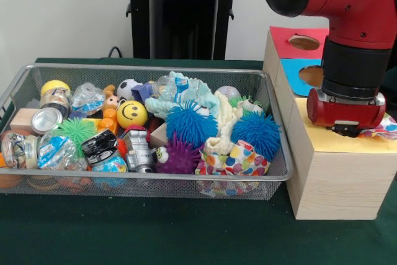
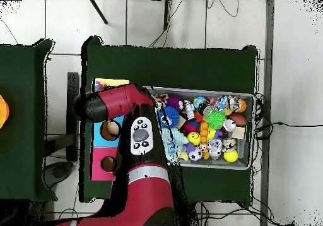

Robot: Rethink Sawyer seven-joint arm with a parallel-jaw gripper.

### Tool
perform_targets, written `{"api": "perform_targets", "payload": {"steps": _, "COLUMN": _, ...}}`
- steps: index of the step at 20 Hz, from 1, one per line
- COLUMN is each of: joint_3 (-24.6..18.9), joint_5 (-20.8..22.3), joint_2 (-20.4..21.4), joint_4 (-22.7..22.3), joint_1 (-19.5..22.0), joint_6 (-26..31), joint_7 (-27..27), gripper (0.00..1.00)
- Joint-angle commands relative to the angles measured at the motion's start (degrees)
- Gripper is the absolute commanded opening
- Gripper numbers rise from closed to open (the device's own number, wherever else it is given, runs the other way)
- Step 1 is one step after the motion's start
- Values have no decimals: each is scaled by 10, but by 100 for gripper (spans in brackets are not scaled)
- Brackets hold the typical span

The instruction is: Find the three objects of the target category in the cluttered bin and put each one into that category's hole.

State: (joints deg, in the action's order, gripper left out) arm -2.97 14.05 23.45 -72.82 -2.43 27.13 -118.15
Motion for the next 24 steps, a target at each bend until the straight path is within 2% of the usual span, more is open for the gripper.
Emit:
{"api": "perform_targets", "payload": {"steps": 1, "joint_3": -60, "joint_5": -10, "joint_2": -14, "joint_4": -28, "joint_1": 47, "joint_6": 12, "joint_7": 5, "gripper": 100}}
{"api": "perform_targets", "payload": {"steps": 3, "joint_3": -46, "joint_5": 1, "joint_2": -21, "joint_4": -18, "joint_1": 39, "joint_6": 11, "joint_7": 1, "gripper": 100}}
{"api": "perform_targets", "payload": {"steps": 9, "joint_3": -40, "joint_5": 1, "joint_2": -3, "joint_4": -29, "joint_1": 26, "joint_6": 21, "joint_7": -13, "gripper": 100}}
{"api": "perform_targets", "payload": {"steps": 11, "joint_3": -42, "joint_5": -8, "joint_2": 28, "joint_4": -48, "joint_1": 22, "joint_6": 36, "joint_7": -17, "gripper": 100}}
{"api": "perform_targets", "payload": {"steps": 14, "joint_3": -39, "joint_5": -28, "joint_2": 104, "joint_4": -81, "joint_1": 14, "joint_6": 93, "joint_7": -15, "gripper": 100}}
{"api": "perform_targets", "payload": {"steps": 16, "joint_3": -43, "joint_5": -40, "joint_2": 134, "joint_4": -90, "joint_1": 17, "joint_6": 124, "joint_7": -8, "gripper": 100}}
{"api": "perform_targets", "payload": {"steps": 21, "joint_3": -51, "joint_5": -64, "joint_2": 177, "joint_4": -100, "joint_1": 20, "joint_6": 171, "joint_7": -6, "gripper": 100}}
{"api": "perform_targets", "payload": {"steps": 24, "joint_3": -53, "joint_5": -74, "joint_2": 192, "joint_4": -90, "joint_1": 19, "joint_6": 201, "joint_7": -2, "gripper": 100}}
